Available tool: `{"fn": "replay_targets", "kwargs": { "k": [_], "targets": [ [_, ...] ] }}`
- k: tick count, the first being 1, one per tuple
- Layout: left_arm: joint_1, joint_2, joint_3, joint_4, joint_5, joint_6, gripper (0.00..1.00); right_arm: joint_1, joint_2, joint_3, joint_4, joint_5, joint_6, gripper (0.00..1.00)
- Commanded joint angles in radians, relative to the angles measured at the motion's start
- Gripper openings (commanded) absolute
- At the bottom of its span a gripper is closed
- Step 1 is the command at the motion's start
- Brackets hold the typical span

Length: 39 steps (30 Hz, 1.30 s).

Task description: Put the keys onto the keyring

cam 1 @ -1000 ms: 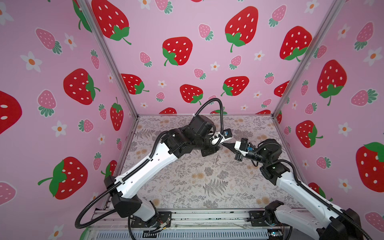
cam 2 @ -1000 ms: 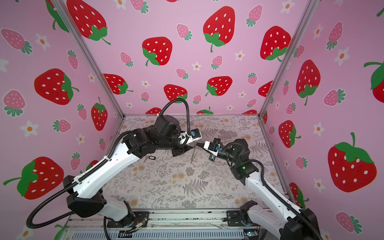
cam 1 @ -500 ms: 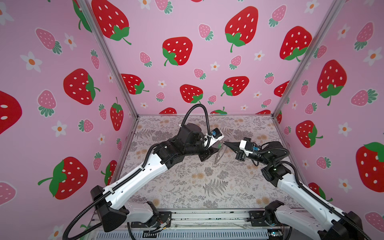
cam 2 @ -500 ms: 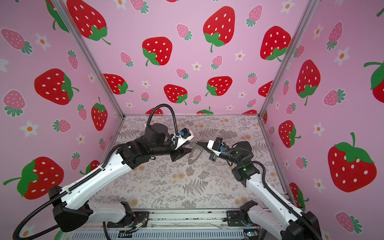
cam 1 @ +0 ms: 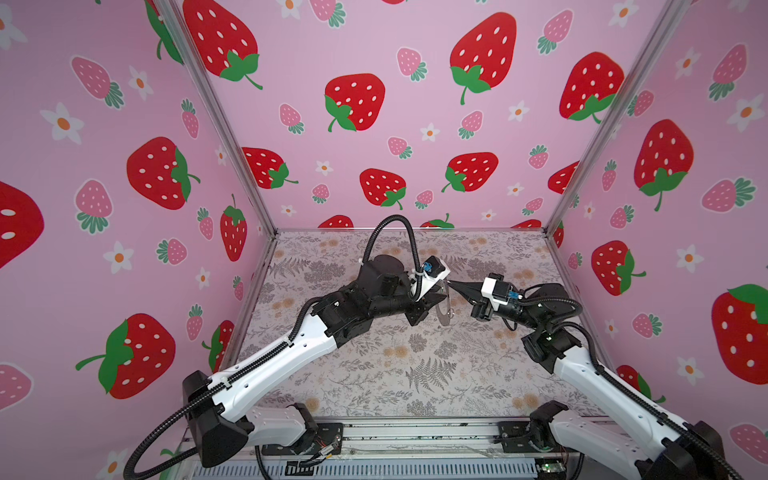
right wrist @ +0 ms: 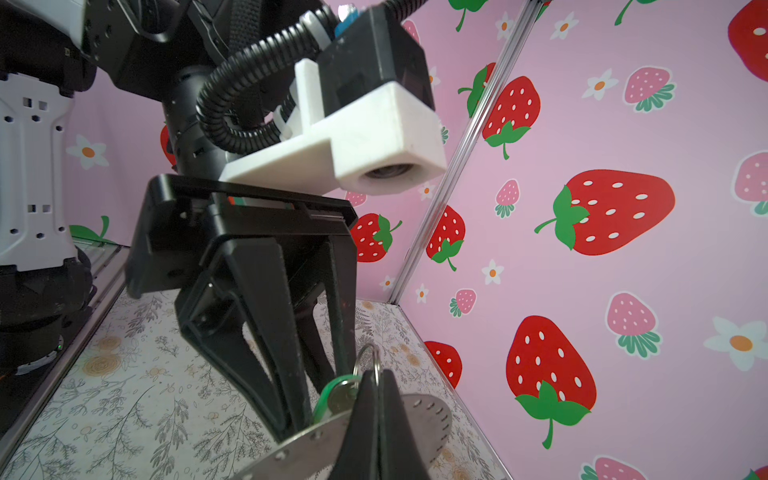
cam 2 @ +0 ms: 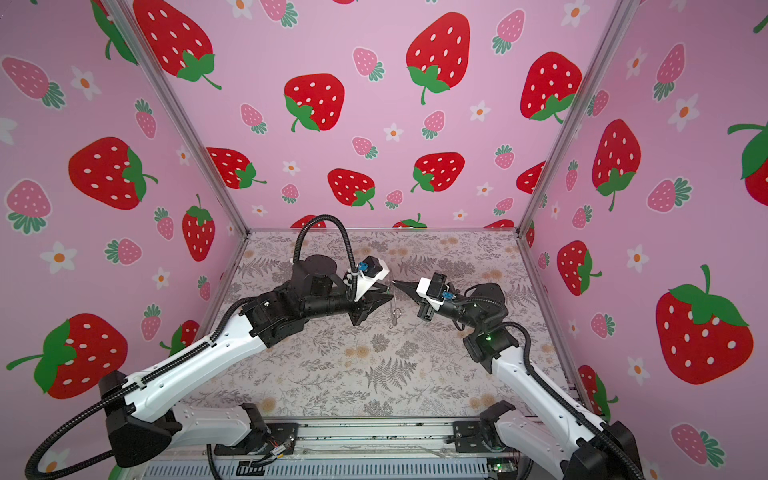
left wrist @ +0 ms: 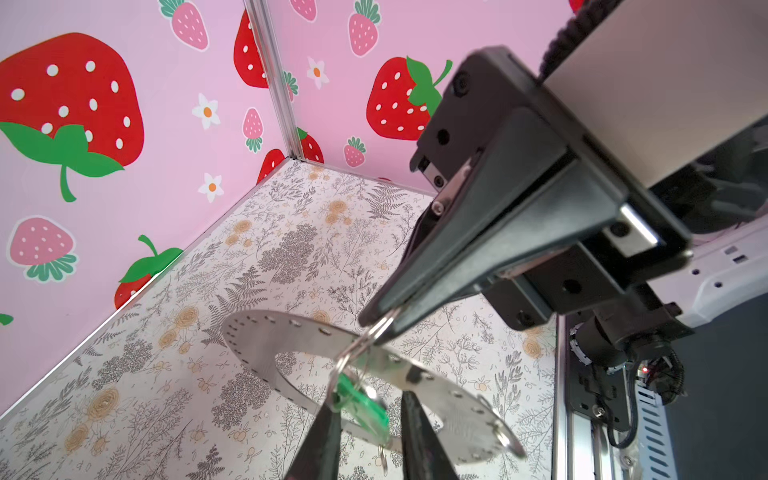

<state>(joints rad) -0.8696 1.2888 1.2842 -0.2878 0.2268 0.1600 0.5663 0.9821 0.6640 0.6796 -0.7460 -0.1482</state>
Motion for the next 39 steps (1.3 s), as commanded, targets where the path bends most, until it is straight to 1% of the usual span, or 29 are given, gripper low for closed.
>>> {"fn": "replay_targets", "kwargs": {
  "k": [1, 5, 6, 9, 10, 11, 13, 14, 15, 19, 24, 26, 33, 39],
  "targets": [
    [-0.015, -0.008, -0.002, 0.05, -0.043, -0.017, 0.26, -0.003, -0.016, -0.014, 0.078, 0.018, 0.036, 0.0],
    [-0.027, 0.004, 0.005, 0.059, -0.067, -0.018, 0.25, -0.003, -0.011, -0.01, 0.076, 0.008, 0.036, 0.0],
    [-0.03, 0.003, 0.007, 0.059, -0.076, -0.013, 0.23, -0.004, -0.007, -0.01, 0.076, 0.005, 0.037, 0.0],
    [-0.037, 0.001, 0.006, 0.052, -0.083, 0.005, 0.12, -0.004, -0.004, -0.019, 0.092, 0.003, 0.04, 0.0],
    [-0.038, 0.0, 0.006, 0.049, -0.113, 0.006, 0.1, -0.003, -0.005, -0.022, 0.096, 0.008, 0.044, 0.0],
    [-0.04, 0.0, 0.007, 0.045, -0.118, 0.008, 0.08, -0.004, -0.003, -0.022, 0.098, 0.01, 0.044, 0.0],
    [-0.042, 0.001, 0.009, 0.032, -0.127, 0.016, 0.07, -0.004, 0.0, -0.021, 0.103, 0.014, 0.045, 0.0],
    [-0.043, 0.0, 0.012, 0.022, -0.133, 0.023, 0.02, -0.003, 0.0, -0.021, 0.108, 0.014, 0.046, 0.0],
    [-0.045, 0.002, 0.014, 0.011, -0.135, 0.033, 0.0, -0.003, 0.001, -0.02, 0.118, 0.017, 0.048, 0.0],
    [-0.048, 0.009, 0.03, -0.034, -0.134, 0.058, 0.0, -0.003, -0.004, -0.03, 0.143, 0.025, 0.051, 0.0],
    [-0.047, 0.019, 0.052, -0.082, -0.095, 0.088, 0.0, -0.004, -0.01, -0.039, 0.161, 0.023, 0.049, 0.0],
    [-0.046, 0.03, 0.062, -0.102, -0.045, 0.098, 0.0, -0.003, -0.012, -0.043, 0.174, 0.015, 0.045, 0.0],
    [-0.036, 0.055, 0.106, -0.171, 0.014, 0.134, 0.0, -0.007, -0.024, -0.06, 0.204, -0.001, 0.045, 0.0],
    [-0.03, 0.076, 0.128, -0.193, 0.134, 0.146, 0.0, -0.009, -0.025, -0.067, 0.212, -0.016, 0.047, 0.0]
  ]
}}
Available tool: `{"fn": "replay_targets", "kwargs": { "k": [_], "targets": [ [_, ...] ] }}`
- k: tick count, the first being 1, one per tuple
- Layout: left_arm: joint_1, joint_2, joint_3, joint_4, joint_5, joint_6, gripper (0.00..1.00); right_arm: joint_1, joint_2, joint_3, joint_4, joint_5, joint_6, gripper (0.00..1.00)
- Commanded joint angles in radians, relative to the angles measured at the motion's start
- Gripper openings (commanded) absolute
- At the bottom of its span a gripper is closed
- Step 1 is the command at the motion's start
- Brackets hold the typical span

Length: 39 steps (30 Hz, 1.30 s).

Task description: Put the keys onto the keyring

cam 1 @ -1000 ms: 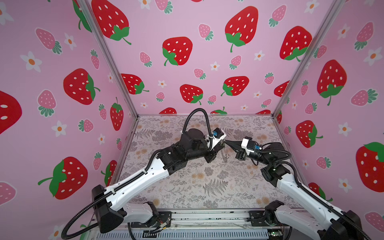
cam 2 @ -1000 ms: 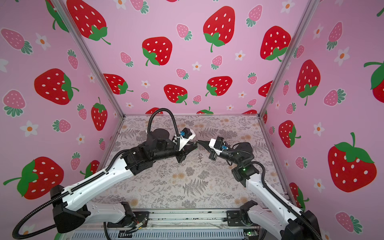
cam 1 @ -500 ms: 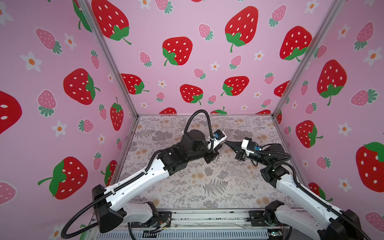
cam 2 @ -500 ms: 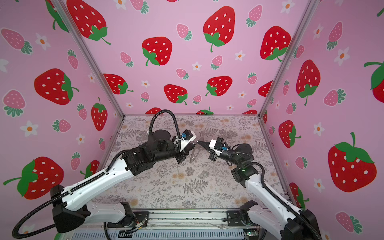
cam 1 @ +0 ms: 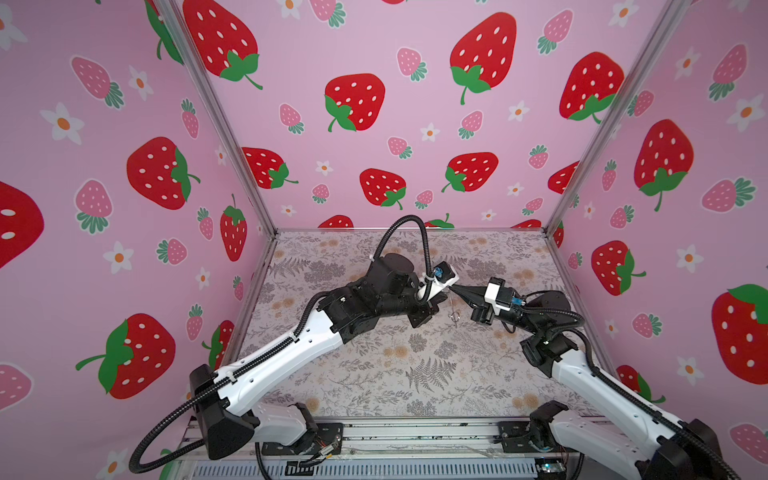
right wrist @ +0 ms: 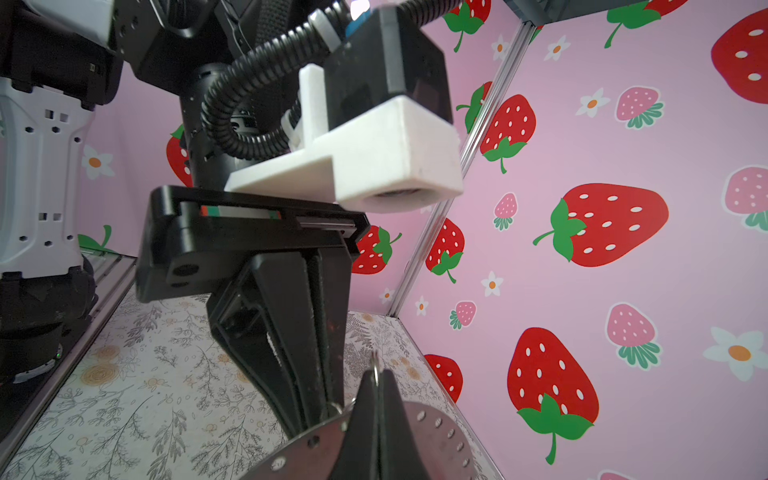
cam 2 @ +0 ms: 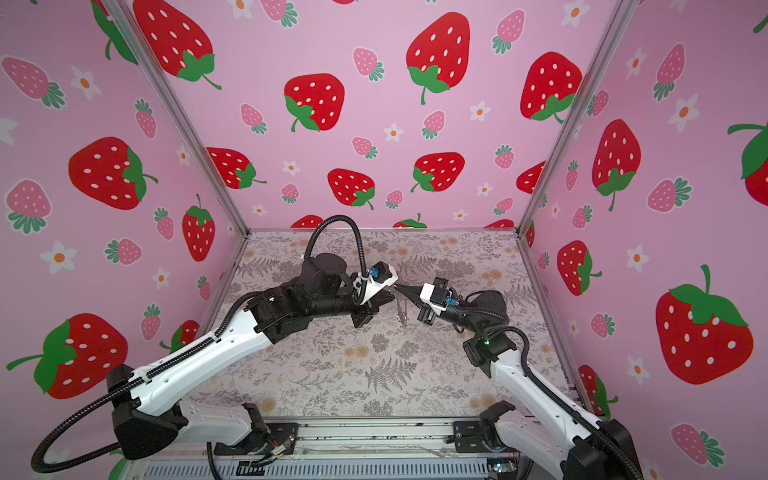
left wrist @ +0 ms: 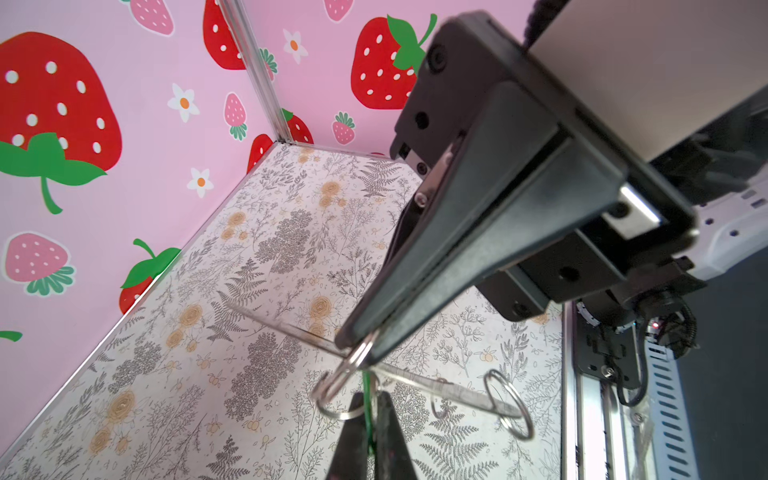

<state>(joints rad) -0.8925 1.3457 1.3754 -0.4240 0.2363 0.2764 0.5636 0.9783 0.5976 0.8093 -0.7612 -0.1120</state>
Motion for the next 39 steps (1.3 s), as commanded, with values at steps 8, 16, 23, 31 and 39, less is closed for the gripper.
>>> {"fn": "replay_targets", "kwargs": {
  "k": [8, 16, 23, 31, 39],
  "targets": [
    [0.013, -0.053, 0.004, -0.034, -0.027, 0.059, 0.35, -0.009, -0.026, -0.011, 0.062, -0.037, 0.009, 0.0],
    [0.038, -0.148, -0.042, 0.032, 0.006, 0.206, 0.36, -0.011, -0.009, -0.01, 0.064, -0.087, 0.02, 0.0],
    [0.043, -0.095, -0.003, 0.041, 0.084, 0.242, 0.33, -0.01, 0.002, -0.005, 0.104, -0.128, 0.063, 0.0],
    [0.041, -0.076, -0.001, 0.07, 0.097, 0.23, 0.3, -0.01, 0.006, -0.001, 0.079, -0.147, 0.058, 0.0],
    [0.043, -0.077, -0.006, 0.077, 0.115, 0.231, 0.23, -0.01, 0.015, 0.005, 0.078, -0.161, 0.06, 0.0]
  ]
}}
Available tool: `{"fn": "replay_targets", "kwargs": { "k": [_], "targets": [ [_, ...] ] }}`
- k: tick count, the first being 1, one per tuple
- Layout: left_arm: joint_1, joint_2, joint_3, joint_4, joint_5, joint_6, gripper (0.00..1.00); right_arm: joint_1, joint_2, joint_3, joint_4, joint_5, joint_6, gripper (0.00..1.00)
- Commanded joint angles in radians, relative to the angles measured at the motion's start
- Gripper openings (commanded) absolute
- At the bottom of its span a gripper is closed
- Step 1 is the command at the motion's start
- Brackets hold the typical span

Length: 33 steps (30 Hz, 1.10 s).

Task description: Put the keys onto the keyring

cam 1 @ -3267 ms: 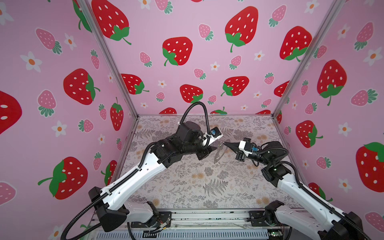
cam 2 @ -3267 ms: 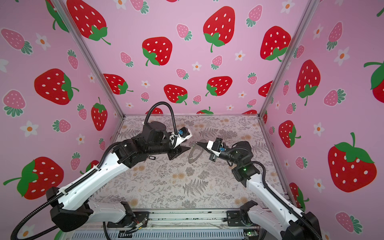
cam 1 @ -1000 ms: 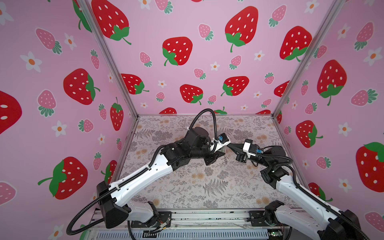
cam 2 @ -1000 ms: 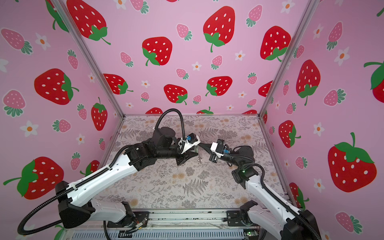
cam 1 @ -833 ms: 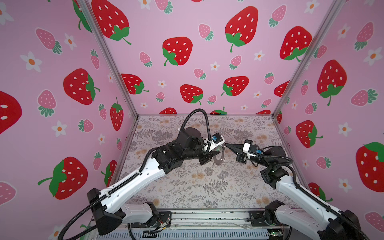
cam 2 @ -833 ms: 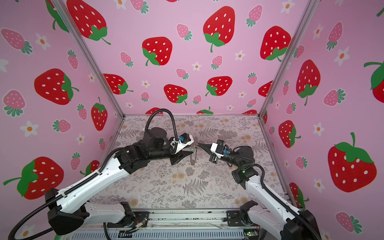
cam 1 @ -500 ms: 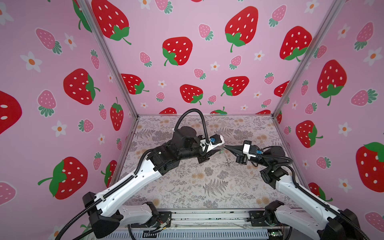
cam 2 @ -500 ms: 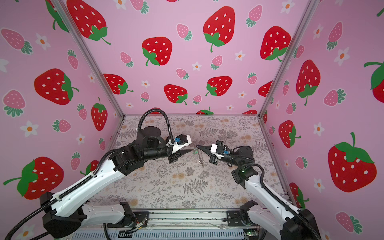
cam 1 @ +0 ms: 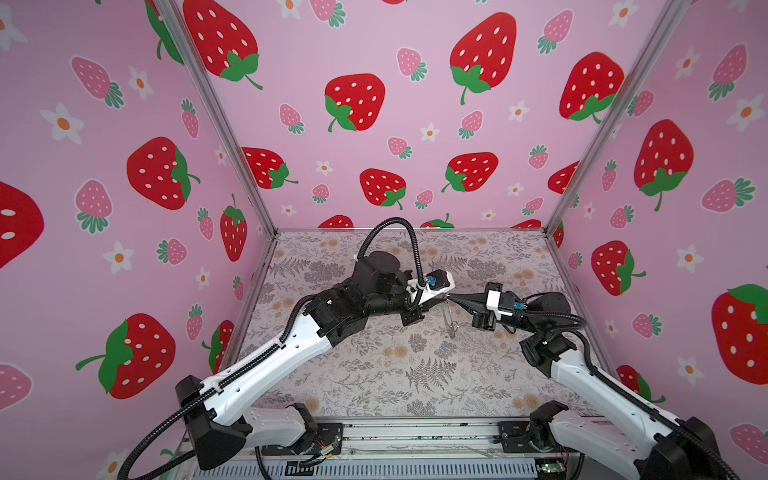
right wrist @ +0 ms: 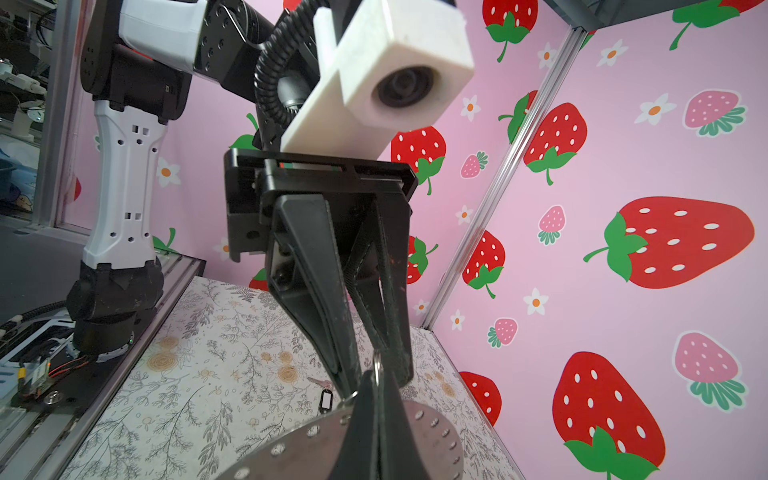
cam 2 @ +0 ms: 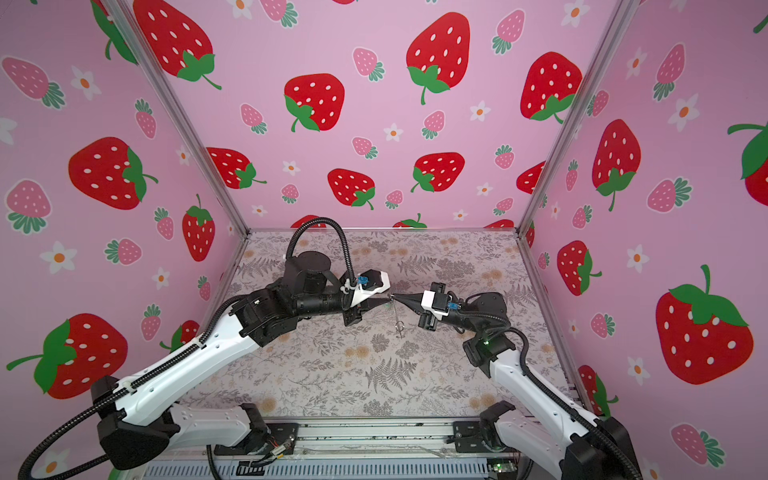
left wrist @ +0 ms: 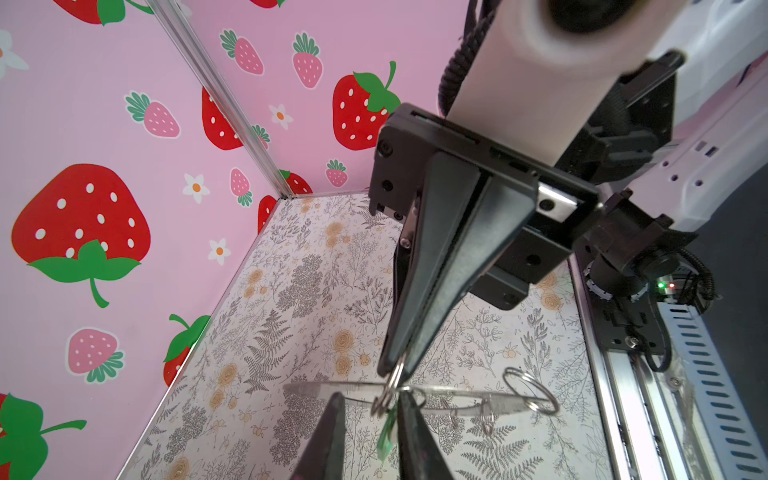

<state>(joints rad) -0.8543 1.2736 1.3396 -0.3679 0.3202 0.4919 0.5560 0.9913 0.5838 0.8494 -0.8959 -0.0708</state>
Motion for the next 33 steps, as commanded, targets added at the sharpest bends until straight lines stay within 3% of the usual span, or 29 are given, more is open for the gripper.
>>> {"fn": "replay_targets", "kwargs": {
  "k": [1, 9, 13, 14, 16, 19, 33],
  "targets": [
    [0.005, -0.001, 0.031, 0.017, 0.032, 0.018, 0.22, -0.002, 0.001, 0.019, 0.039, -0.028, 0.019, 0.0],
    [0.006, 0.01, 0.03, 0.016, 0.058, 0.026, 0.02, -0.003, 0.008, 0.021, 0.028, -0.031, 0.016, 0.0],
    [0.006, 0.013, 0.036, -0.001, 0.076, 0.037, 0.0, -0.002, 0.016, 0.024, 0.028, -0.028, 0.018, 0.0],
    [0.006, 0.013, 0.034, -0.006, 0.061, 0.031, 0.03, -0.002, 0.011, 0.02, 0.034, -0.016, 0.016, 0.0],
    [0.006, 0.007, 0.03, -0.01, 0.023, 0.021, 0.21, -0.002, 0.003, 0.02, 0.025, -0.002, 0.004, 0.0],
    [0.012, -0.019, 0.013, -0.022, -0.01, 0.043, 0.31, -0.002, 0.001, 0.021, 0.016, -0.001, -0.003, 0.0],
    [0.035, -0.009, 0.036, -0.031, 0.052, 0.05, 0.29, -0.002, 0.012, 0.036, 0.013, -0.031, 0.002, 0.0]
  ]
}}
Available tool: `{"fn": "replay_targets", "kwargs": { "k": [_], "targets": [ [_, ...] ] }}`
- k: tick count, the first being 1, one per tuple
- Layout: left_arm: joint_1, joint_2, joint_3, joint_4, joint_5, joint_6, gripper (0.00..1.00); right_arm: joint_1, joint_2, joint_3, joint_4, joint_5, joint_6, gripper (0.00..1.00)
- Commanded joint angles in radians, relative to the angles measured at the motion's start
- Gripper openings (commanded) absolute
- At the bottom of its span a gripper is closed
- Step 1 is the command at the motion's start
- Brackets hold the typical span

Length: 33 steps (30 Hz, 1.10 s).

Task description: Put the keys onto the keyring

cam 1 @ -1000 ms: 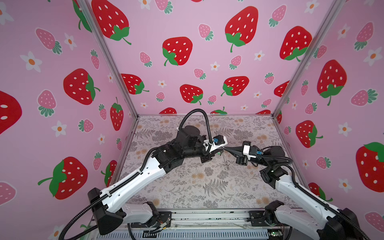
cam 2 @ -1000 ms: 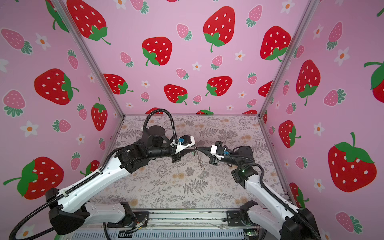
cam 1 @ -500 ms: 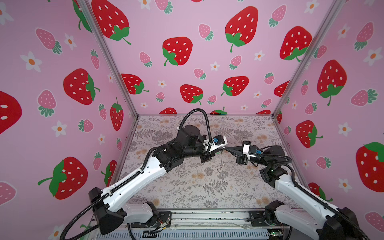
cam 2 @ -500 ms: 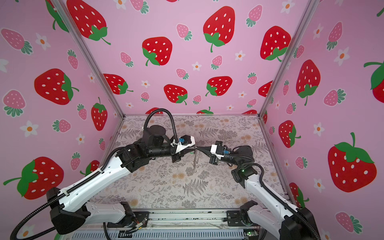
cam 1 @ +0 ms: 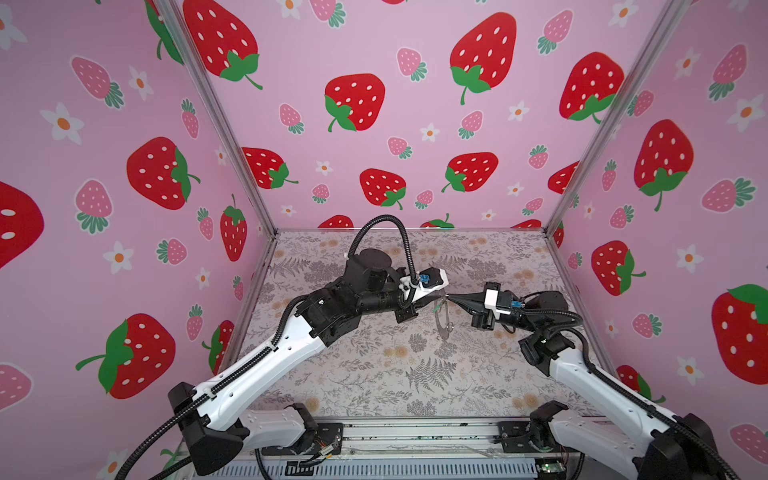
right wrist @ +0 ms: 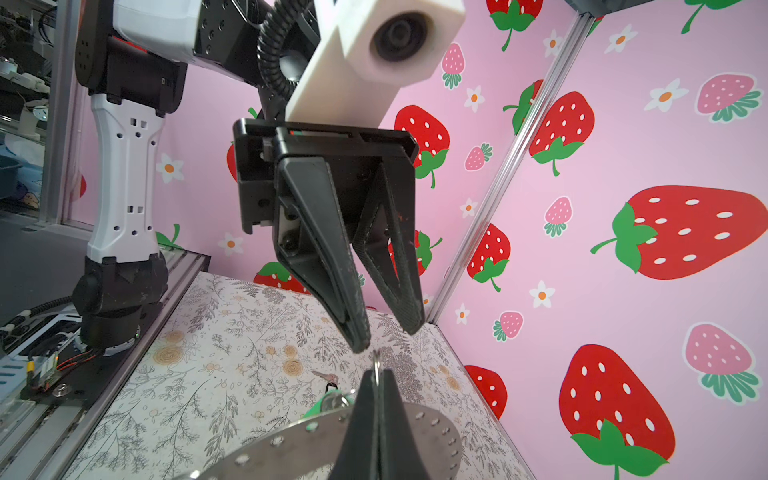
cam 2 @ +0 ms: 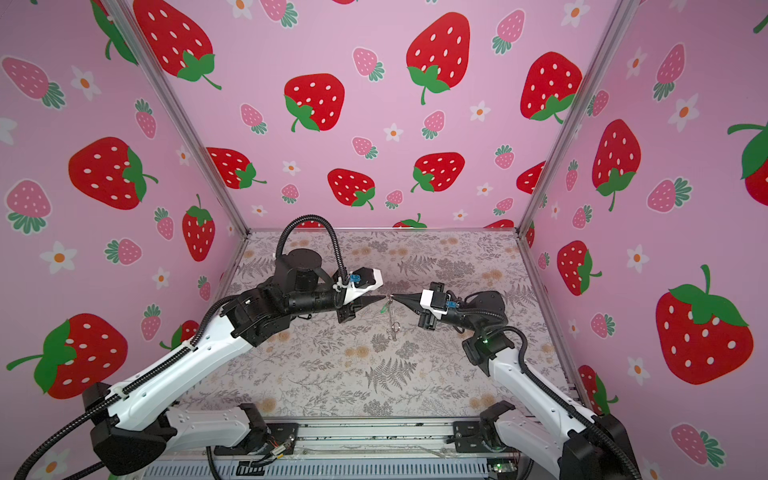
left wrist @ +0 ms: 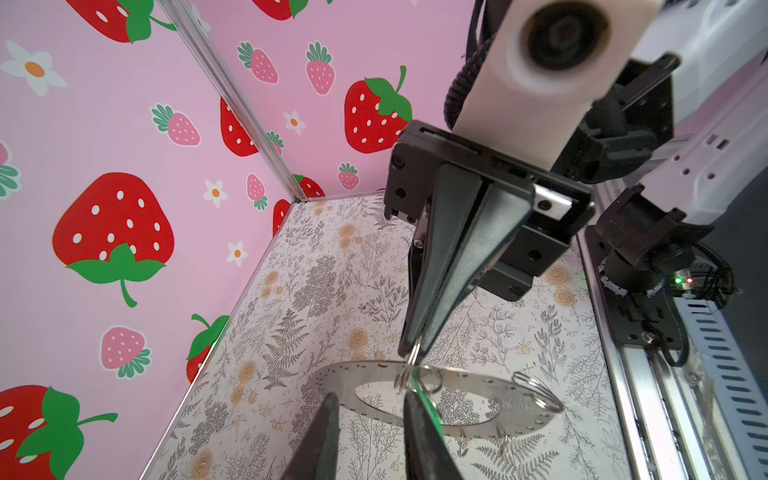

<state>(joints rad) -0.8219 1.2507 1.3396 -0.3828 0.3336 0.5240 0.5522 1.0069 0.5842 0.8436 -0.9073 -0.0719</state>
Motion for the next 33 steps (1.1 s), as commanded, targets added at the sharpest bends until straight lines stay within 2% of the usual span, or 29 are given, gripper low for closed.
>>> {"fn": "replay_targets", "kwargs": {
  "k": [1, 12, 20, 25, 30, 32, 33],
  "targets": [
    [0.003, 0.017, 0.036, -0.014, 0.042, 0.014, 0.29, 0.002, -0.004, 0.036, 0.018, -0.019, 0.003, 0.0],
    [0.003, 0.034, 0.059, -0.028, 0.078, 0.016, 0.23, 0.002, -0.005, 0.04, 0.017, -0.028, 0.001, 0.0],
    [0.003, 0.032, 0.052, -0.019, 0.097, 0.021, 0.13, 0.002, 0.004, 0.043, 0.023, -0.035, 0.007, 0.0],
    [0.003, 0.04, 0.052, -0.025, 0.108, 0.026, 0.01, 0.003, 0.008, 0.043, 0.03, -0.039, 0.011, 0.0],
    [0.002, 0.044, 0.061, -0.021, 0.122, 0.029, 0.0, 0.003, 0.007, 0.048, 0.011, -0.015, 0.01, 0.0],
    [0.003, 0.048, 0.076, -0.04, 0.112, 0.034, 0.0, 0.003, 0.002, 0.065, -0.053, 0.004, -0.026, 0.1],
    [0.003, 0.053, 0.093, -0.064, 0.096, 0.035, 0.0, 0.003, -0.007, 0.075, -0.103, 0.027, -0.052, 0.2]
  ]
}}
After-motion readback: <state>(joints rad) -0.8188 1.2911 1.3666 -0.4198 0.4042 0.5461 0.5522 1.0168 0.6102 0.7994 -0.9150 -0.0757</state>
